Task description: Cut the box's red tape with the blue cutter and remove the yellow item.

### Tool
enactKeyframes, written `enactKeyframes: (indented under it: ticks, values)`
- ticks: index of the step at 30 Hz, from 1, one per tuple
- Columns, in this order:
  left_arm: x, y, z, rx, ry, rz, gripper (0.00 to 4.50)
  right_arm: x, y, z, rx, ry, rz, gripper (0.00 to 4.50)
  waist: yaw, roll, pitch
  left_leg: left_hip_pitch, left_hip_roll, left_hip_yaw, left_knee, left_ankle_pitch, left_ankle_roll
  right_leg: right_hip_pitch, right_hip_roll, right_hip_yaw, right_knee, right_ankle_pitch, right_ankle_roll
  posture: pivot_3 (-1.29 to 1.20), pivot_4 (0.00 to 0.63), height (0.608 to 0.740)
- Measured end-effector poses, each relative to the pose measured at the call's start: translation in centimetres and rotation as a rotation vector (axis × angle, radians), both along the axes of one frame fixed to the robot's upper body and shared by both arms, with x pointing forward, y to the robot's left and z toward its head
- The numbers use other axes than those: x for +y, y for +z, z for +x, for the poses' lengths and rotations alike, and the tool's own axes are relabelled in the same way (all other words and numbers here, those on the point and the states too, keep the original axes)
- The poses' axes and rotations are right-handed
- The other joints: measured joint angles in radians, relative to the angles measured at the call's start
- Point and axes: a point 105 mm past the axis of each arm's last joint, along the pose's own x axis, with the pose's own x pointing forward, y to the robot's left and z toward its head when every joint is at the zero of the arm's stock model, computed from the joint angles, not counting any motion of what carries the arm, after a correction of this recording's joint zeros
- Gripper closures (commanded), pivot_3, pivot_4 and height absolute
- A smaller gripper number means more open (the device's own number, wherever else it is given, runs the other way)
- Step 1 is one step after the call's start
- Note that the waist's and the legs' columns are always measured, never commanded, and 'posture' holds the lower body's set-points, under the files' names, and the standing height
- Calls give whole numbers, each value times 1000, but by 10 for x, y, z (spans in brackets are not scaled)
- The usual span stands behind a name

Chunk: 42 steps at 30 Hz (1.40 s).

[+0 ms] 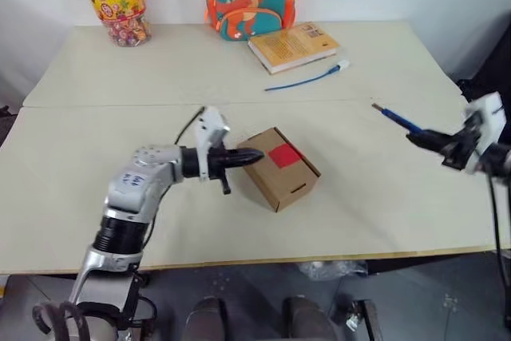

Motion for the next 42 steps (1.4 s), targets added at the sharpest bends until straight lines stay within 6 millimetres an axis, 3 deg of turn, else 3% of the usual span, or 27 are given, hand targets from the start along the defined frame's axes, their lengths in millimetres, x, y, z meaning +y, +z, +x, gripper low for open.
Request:
enactKeyframes:
  ticks: [2,9,12,14,15,20,23,29,34,39,42]
  values:
    - [15,-6,-5,13,12,45,4500,-4,-12,6,-42,-65,-45,4336,-10,3,2,0,0,0,-1,0,0,-1,0,0,1,0,0,0,150,740]
    - [50,-31,-17,70,124,97,4500,-13,-35,-1,-44,-113,-48,1944,-11,3,3,0,0,0,0,0,0,0,0,1,1,0,0,0,150,740]
    - [58,-40,-22,82,166,106,4500,-11,-29,-2,-68,-95,-22,962,-10,3,3,0,0,0,1,0,0,0,0,1,1,0,0,0,150,740]
    - [64,-47,-26,89,202,112,4500,-3,-13,-3,-119,-56,-12,224,-10,3,3,0,0,0,0,0,0,0,0,1,2,0,0,0,150,740]
    - [66,-51,-27,96,218,113,4500,1,-5,-4,-146,-36,-13,33,-10,3,3,0,0,0,0,0,-1,0,0,1,2,0,0,0,150,740]
    - [66,-54,-22,71,311,87,4500,38,24,-5,-266,70,-9,33,-9,3,3,1,1,-1,1,0,-1,1,0,1,3,0,0,0,150,740]
    - [61,-57,-19,72,338,69,4500,63,18,-1,-264,116,-5,645,-8,2,3,1,0,-1,1,0,-1,1,0,1,3,0,0,0,150,740]
    - [24,-71,-12,99,316,60,4500,133,-30,21,-232,204,-120,2761,-9,2,3,0,0,-1,2,0,-1,-1,0,1,5,0,0,0,150,740]
    - [2,-73,-3,91,285,82,4500,173,-45,33,-240,262,-151,4470,-12,2,3,0,0,0,3,1,-1,-1,1,1,8,0,0,0,150,740]
    - [-9,-76,-1,99,270,76,4500,205,-59,21,-162,395,-135,4470,-11,2,3,0,1,-1,3,1,-1,-1,0,1,10,0,0,0,150,740]
    - [-4,-79,-3,117,282,97,4500,210,-63,6,-116,437,-116,4470,-9,2,3,0,1,-1,3,1,-1,-1,0,1,10,0,0,0,150,740]
